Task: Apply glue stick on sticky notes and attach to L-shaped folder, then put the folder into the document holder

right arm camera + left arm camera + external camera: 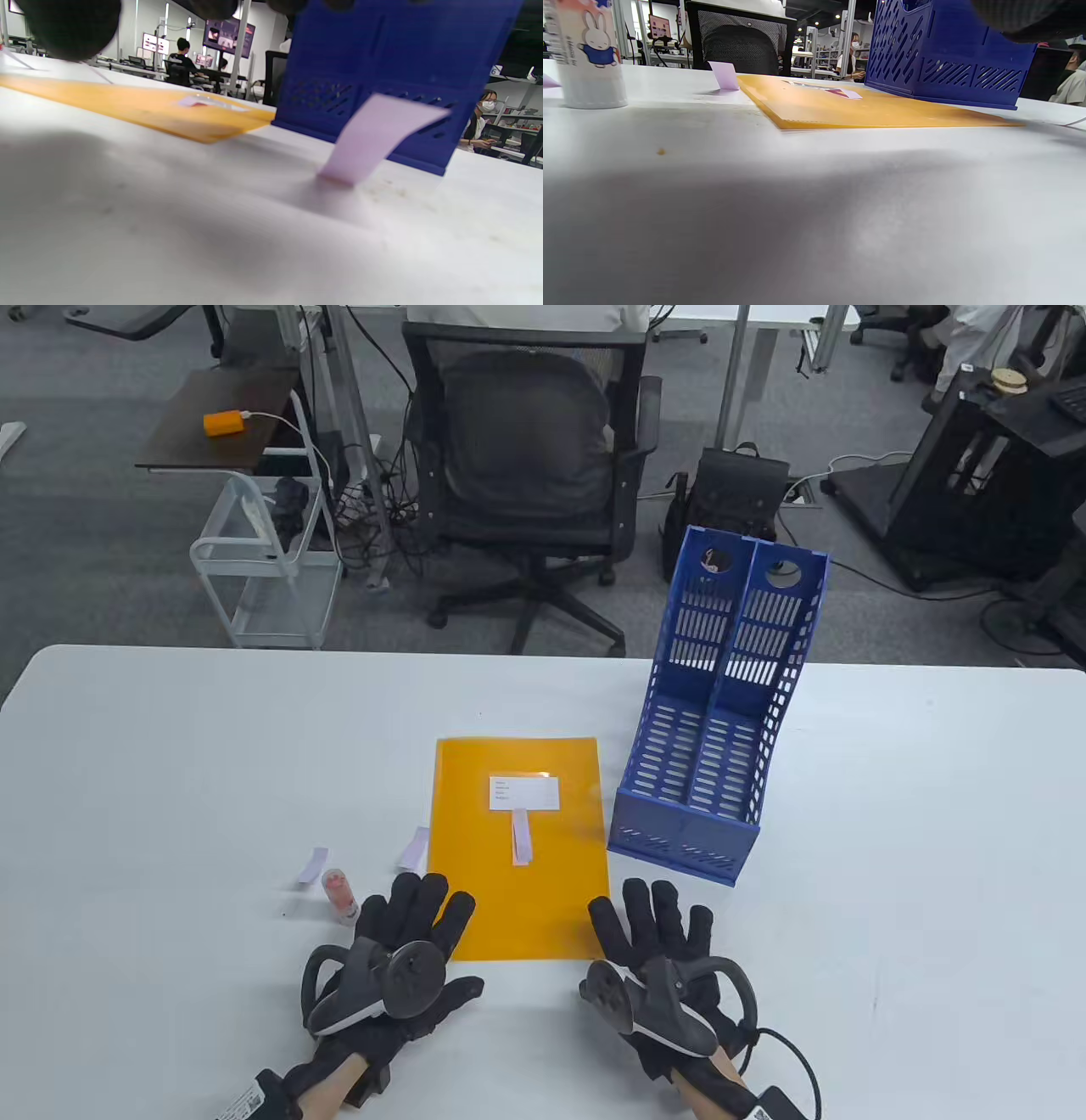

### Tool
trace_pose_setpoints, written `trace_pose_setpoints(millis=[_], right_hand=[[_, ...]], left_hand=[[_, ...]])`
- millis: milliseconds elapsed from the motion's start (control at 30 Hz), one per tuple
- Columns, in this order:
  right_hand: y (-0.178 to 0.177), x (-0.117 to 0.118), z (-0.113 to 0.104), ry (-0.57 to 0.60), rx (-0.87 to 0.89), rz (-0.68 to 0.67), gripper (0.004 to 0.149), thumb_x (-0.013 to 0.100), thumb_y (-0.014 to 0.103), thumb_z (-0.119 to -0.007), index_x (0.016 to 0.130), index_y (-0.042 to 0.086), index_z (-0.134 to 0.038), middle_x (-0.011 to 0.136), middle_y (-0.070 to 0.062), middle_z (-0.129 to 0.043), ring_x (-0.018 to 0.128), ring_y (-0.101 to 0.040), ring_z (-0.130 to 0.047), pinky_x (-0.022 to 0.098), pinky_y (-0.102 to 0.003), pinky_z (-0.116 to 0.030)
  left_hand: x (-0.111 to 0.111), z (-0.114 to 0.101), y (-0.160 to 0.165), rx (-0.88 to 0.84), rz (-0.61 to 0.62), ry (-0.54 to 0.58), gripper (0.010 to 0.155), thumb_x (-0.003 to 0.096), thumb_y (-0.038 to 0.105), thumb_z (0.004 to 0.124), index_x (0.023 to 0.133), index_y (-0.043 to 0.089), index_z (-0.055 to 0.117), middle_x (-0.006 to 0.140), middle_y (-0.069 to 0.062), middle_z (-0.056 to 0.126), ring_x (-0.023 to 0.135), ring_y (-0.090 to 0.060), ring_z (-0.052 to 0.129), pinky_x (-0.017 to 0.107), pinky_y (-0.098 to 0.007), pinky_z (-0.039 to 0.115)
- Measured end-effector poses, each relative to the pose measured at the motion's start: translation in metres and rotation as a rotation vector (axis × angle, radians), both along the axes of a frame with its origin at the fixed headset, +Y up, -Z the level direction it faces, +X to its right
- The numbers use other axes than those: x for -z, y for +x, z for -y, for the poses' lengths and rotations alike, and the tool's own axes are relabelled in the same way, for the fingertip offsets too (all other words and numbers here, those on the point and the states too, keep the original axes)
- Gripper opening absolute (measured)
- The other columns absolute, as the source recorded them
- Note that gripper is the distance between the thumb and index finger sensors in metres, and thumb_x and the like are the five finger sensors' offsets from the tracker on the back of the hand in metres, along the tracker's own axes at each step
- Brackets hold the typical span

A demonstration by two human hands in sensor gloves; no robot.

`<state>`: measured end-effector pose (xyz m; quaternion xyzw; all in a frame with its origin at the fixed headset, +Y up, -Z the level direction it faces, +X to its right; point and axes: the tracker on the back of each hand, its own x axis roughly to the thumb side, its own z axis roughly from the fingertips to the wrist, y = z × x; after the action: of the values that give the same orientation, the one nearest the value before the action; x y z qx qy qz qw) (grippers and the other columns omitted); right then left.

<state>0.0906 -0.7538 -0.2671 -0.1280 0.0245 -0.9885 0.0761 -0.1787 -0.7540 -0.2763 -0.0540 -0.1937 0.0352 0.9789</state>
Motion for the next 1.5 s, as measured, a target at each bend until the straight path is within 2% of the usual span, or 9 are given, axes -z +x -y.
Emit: trace_pose_setpoints(millis=[700, 833, 900, 1000, 1200, 1300, 1500], right_hand=[[-0.003, -0.002, 0.0, -0.034, 0.024, -0.018, 0.09, 0.043, 0.065, -0.067, 0.113, 0.02, -0.031, 0.114, -0.022, -0.027, 0.102, -0.049, -0.031, 0.066, -0.074, -0.037], [-0.001, -0.001, -0.009, -0.059, 0.089, -0.018, 0.088, 0.044, 0.063, -0.068, 0.113, 0.019, -0.035, 0.114, -0.023, -0.027, 0.102, -0.05, -0.036, 0.066, -0.073, -0.041], [-0.001, 0.0, -0.013, -0.067, 0.149, -0.031, 0.084, 0.044, 0.062, -0.069, 0.112, 0.022, -0.039, 0.115, -0.018, -0.03, 0.101, -0.05, -0.04, 0.066, -0.073, -0.044], [-0.005, 0.006, -0.014, -0.117, 0.189, -0.043, 0.08, 0.045, 0.061, -0.07, 0.111, 0.022, -0.046, 0.115, -0.016, -0.037, 0.1, -0.049, -0.046, 0.065, -0.071, -0.047], [-0.022, 0.031, -0.008, -0.192, 0.139, -0.008, 0.079, 0.045, 0.06, -0.069, 0.111, 0.023, -0.046, 0.113, -0.019, -0.044, 0.1, -0.048, -0.049, 0.065, -0.071, -0.048], [-0.034, 0.046, -0.005, -0.216, 0.095, 0.025, 0.082, 0.045, 0.061, -0.067, 0.112, 0.027, -0.035, 0.114, -0.021, -0.044, 0.099, -0.049, -0.05, 0.065, -0.071, -0.049], [-0.061, 0.071, 0.005, -0.249, 0.052, 0.064, 0.082, 0.045, 0.062, -0.065, 0.112, 0.026, -0.035, 0.114, -0.02, -0.042, 0.101, -0.046, -0.048, 0.066, -0.07, -0.049]], left_hand=[[-0.001, 0.002, 0.002, 0.001, 0.005, -0.005, 0.09, 0.0449, 0.069, 0.064, 0.11, 0.033, 0.014, 0.119, -0.003, 0.007, 0.108, -0.031, 0.004, 0.076, -0.064, 0.015], [0.001, 0.004, 0.0, -0.015, -0.004, -0.011, 0.089, 0.0451, 0.069, 0.064, 0.11, 0.032, 0.015, 0.119, -0.004, 0.008, 0.108, -0.031, 0.005, 0.076, -0.063, 0.016], [0.001, 0.004, -0.001, -0.031, -0.007, -0.016, 0.089, 0.0452, 0.068, 0.064, 0.11, 0.032, 0.015, 0.119, -0.004, 0.008, 0.108, -0.031, 0.006, 0.076, -0.063, 0.019], [-0.001, 0.002, -0.002, -0.034, -0.013, -0.005, 0.089, 0.0455, 0.068, 0.064, 0.11, 0.031, 0.016, 0.119, -0.004, 0.01, 0.108, -0.032, 0.007, 0.076, -0.063, 0.019], [-0.005, -0.008, -0.006, -0.078, -0.022, 0.04, 0.087, 0.0464, 0.065, 0.066, 0.11, 0.03, 0.018, 0.12, -0.004, 0.015, 0.109, -0.032, 0.012, 0.077, -0.063, 0.023], [-0.008, -0.013, -0.009, -0.125, -0.019, 0.064, 0.085, 0.0466, 0.064, 0.066, 0.11, 0.029, 0.022, 0.12, -0.006, 0.022, 0.11, -0.033, 0.02, 0.077, -0.061, 0.031], [-0.01, -0.023, -0.019, -0.177, -0.025, 0.111, 0.084, 0.0466, 0.063, 0.067, 0.111, 0.027, 0.026, 0.12, -0.006, 0.033, 0.11, -0.034, 0.028, 0.077, -0.061, 0.037]])
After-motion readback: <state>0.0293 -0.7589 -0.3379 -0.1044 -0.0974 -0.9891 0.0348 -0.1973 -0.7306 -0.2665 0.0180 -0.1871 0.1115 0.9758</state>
